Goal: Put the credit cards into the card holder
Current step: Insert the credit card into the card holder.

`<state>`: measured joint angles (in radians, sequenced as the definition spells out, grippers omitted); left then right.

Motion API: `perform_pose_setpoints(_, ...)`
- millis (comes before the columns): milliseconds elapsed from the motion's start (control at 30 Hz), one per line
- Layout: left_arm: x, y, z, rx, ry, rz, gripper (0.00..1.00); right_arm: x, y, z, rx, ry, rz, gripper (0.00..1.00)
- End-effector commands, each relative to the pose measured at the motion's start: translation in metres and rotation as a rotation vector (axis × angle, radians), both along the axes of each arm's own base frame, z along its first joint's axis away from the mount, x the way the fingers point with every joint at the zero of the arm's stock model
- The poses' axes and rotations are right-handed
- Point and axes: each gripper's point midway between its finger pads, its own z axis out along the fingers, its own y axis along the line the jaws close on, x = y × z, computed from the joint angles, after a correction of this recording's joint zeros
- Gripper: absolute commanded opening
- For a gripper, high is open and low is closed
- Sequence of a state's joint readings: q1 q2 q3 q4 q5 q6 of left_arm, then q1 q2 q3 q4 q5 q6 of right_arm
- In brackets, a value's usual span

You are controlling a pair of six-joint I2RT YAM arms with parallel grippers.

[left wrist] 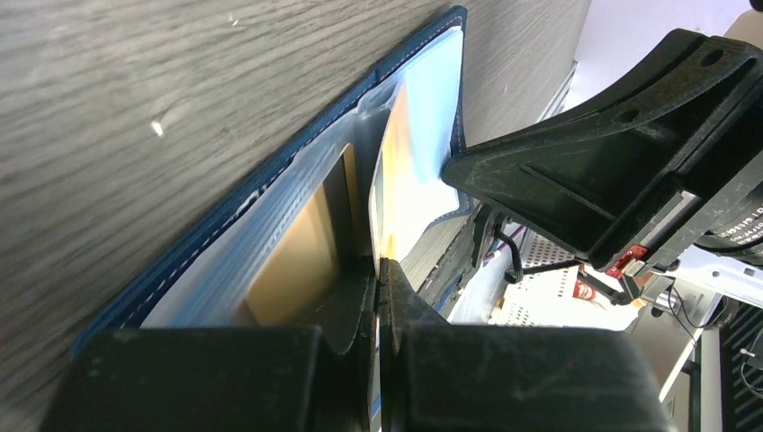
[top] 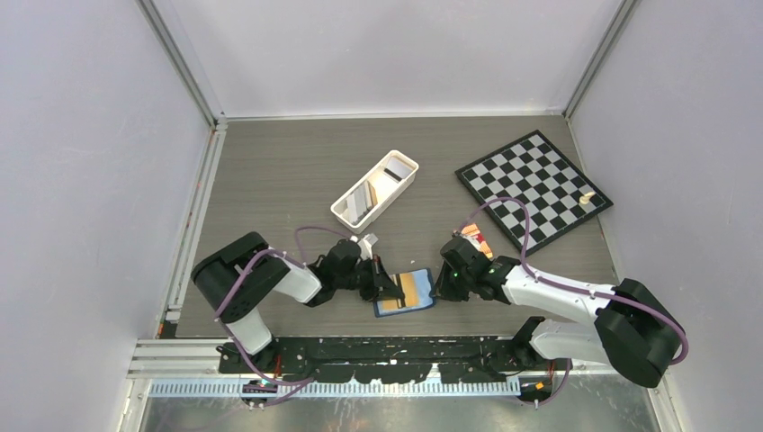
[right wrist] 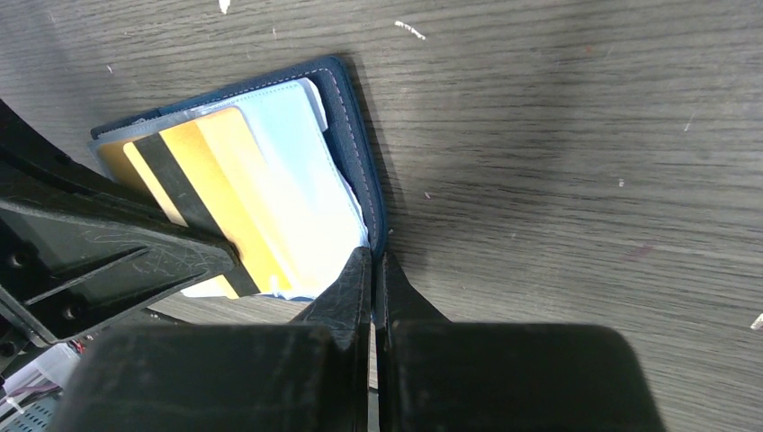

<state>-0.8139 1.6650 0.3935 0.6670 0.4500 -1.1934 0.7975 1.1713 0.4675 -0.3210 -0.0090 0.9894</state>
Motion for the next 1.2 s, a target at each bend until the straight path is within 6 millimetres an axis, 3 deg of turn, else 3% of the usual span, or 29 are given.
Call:
perform_pose_setpoints(0, -0.013, 0.017, -0.049, 0.171, 0.06, 0.005, 0.0, -0.005, -0.002, -0.001, -0.023, 0.01, 0.022, 0.01)
perform_pose_setpoints(167, -0.023, 0.013, -0.053, 0.161, 0.101, 0.0, 0.0, -0.004, -0.002, 0.001, -0.024, 0.008, 0.021, 0.0)
perform_pose_setpoints(400, -0.019, 0.002, -0.055, 0.167, 0.08, -0.025, 0.02, -0.001, 0.0, 0.002, -0.018, 0.0, 0.02, 0.0)
perform_pose_setpoints(467, -0.017, 0.001, -0.053, 0.185, 0.063, -0.036, 0.07, -0.002, -0.001, 0.004, -0.017, 0.0, 0.019, 0.01)
perform_pose_setpoints(800, -0.013, 0.034, -0.035, 0.407, -0.026, -0.073, 0.43, 0.001, -0.013, 0.006, -0.056, -0.033, -0.016, 0.01)
perform_pose_setpoints(1000, -0.016, 0.037, -0.02, 0.445, -0.064, -0.103, 0.52, 0.002, -0.012, 0.009, -0.05, -0.037, -0.016, 0.01)
perform_pose_setpoints(1067, -0.017, 0.033, -0.017, 0.439, -0.071, -0.109, 0.53, 0.002, -0.011, 0.011, -0.047, -0.039, -0.014, 0.05)
perform_pose_setpoints(1167, -0.018, 0.029, -0.017, 0.439, -0.071, -0.12, 0.53, 0.003, -0.011, 0.016, -0.046, -0.053, -0.014, 0.24)
